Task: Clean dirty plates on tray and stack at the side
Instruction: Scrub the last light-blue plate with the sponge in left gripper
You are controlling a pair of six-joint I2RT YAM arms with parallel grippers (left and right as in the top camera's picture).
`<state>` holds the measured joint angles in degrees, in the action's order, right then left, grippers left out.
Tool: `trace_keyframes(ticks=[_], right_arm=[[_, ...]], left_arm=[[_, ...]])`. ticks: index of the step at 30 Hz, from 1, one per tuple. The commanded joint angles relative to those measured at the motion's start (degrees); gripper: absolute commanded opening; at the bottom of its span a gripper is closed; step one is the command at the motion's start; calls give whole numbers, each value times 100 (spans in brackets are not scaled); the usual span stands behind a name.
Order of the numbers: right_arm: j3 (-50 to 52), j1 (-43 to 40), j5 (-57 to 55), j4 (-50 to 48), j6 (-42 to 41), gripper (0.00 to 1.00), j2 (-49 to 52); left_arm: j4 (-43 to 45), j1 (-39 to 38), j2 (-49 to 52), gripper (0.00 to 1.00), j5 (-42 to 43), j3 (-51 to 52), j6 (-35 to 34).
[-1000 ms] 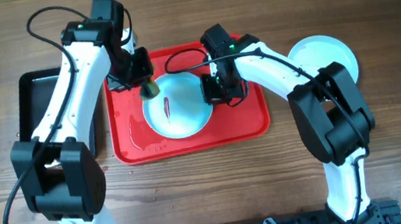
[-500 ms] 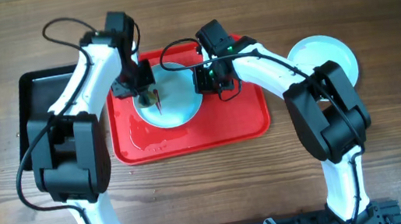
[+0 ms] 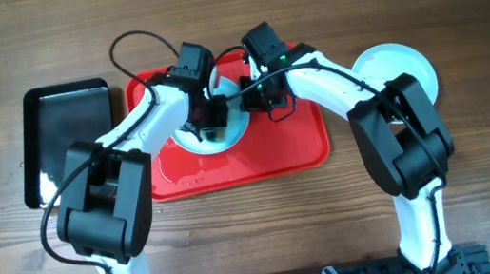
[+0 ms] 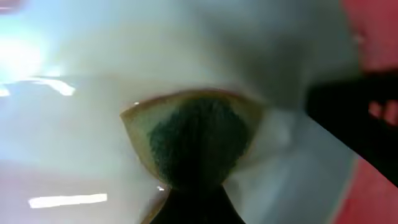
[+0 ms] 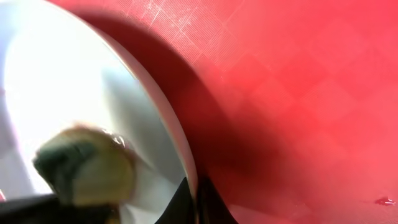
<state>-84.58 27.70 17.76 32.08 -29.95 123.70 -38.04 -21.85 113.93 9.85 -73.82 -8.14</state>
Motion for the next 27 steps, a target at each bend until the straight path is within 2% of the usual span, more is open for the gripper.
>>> trace_keyframes(ticks=[1,2,3,4,5,7,9,13,14,15,16,17,18,19,20,21,24,27], right_arm=[[72,74,-223,17,-7,4,350],[72,74,-225,20,-7,4,350],[72,74,-225,31,-4,4,350],[72,74,-225,33,-4,4,350],[72,74,-225,33,-4,4,350],[72,74,-225,33,-4,4,350],[72,74,-227,33,-2,4,350],[72,72,-247,33,-2,4,350],[72,72,-247,33,-4,4,350],[72,72,-247,33,-4,4,350],[72,72,-247,33,-4,4,350],[72,72,-247,33,-4,4,350],[72,72,-247,33,-4,4,350],[72,72,-247,35,-2,4,350],[72,72,-247,46,-2,4,350],[72,72,-245,48,-4,4,350],[72,72,-245,52,-4,4,350],[72,72,-245,57,-4,4,350]], left_arm=[[-70,4,396,4,1093,232,306],[20,105,396,4,946,232,42],[168,313,396,4,385,232,-603],[219,540,396,4,-564,232,-1499],[203,743,396,4,-1360,232,-2103],[208,979,396,4,-2114,232,-2509],[131,1040,396,4,-2586,232,-2562],[-461,1034,396,4,-2721,232,-2507],[-651,1034,396,4,-2553,232,-2258],[-791,1036,396,4,-2149,232,-1670],[-883,1034,396,4,-1521,232,-767],[-942,1034,396,4,-1032,232,-149],[-986,1034,396,4,-153,234,741],[-988,1034,396,4,214,234,1082],[-988,1034,396,4,1266,234,1921],[-973,1034,396,4,1840,234,2339],[-649,1034,396,4,2079,234,2371],[-35,1040,396,4,2072,234,1727]])
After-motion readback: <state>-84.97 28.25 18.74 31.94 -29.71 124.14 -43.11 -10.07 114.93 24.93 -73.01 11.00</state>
